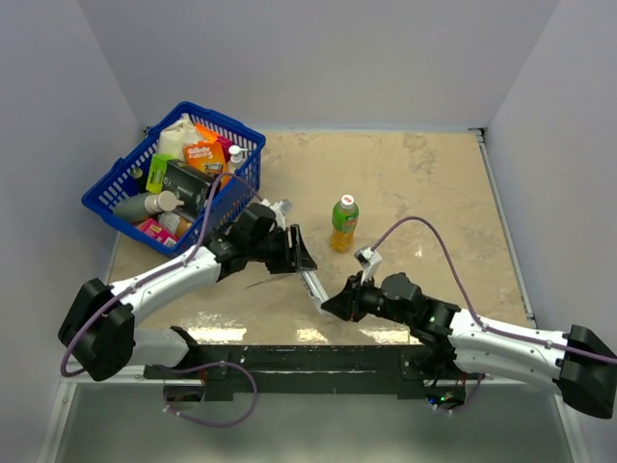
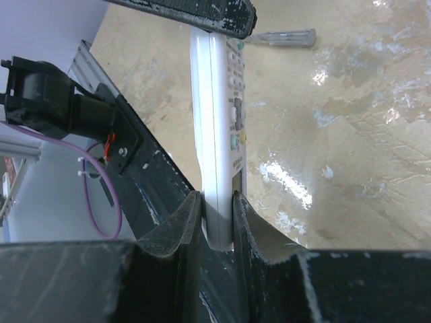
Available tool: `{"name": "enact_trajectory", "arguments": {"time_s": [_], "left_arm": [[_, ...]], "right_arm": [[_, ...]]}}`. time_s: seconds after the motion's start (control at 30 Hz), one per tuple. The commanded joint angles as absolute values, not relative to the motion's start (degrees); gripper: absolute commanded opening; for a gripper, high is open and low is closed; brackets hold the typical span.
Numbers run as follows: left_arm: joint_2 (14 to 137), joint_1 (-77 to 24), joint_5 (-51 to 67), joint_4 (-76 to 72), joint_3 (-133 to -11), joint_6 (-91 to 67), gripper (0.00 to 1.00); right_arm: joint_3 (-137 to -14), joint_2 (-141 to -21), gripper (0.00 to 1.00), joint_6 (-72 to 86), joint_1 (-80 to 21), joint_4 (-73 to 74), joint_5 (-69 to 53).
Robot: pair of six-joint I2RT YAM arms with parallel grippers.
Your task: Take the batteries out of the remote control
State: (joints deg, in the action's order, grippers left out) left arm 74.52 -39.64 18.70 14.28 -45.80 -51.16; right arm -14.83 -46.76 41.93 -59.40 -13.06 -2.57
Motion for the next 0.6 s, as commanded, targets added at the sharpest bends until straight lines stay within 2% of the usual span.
{"name": "enact_trajectory", "arguments": {"time_s": [0.0, 0.2, 0.33, 0.4, 0.47, 0.53, 0.57], "left_arm": [[71.0, -38.8, 17.1, 23.2, -51.7, -38.5, 0.63], [70.8, -36.5, 13.8, 29.7, -59.4, -27.9, 0.65], [71.1, -35.0, 26.0, 29.1, -61.2, -18.0, 0.58], [69.9, -35.0, 37.8, 27.9, -60.0, -7.2, 0.57], [65.8, -35.2, 42.6, 24.9, -58.1, 6.2, 0.56], [61.6, -35.2, 44.6, 20.5, -54.3, 16.6, 0.58], [58.3, -35.2, 45.9, 20.3, -53.4, 19.8, 0.64]], "right_arm": [[-18.5, -45.6, 0.0, 41.2, -58.9, -9.4, -1.0], [-21.4, -46.4, 0.0, 39.3, -58.9, -5.7, -2.2], [-23.8, -47.7, 0.0, 37.0, -58.9, -3.0, -2.8], [-26.4, -48.5, 0.0, 36.2, -58.8, -0.2, -3.7], [-28.0, -49.0, 0.0, 35.2, -58.6, 3.0, -5.0], [-30.1, -49.7, 0.0, 34.6, -58.4, 4.0, -8.2], [-30.8, -49.9, 0.0, 34.4, -58.4, 5.1, -9.3]]}}
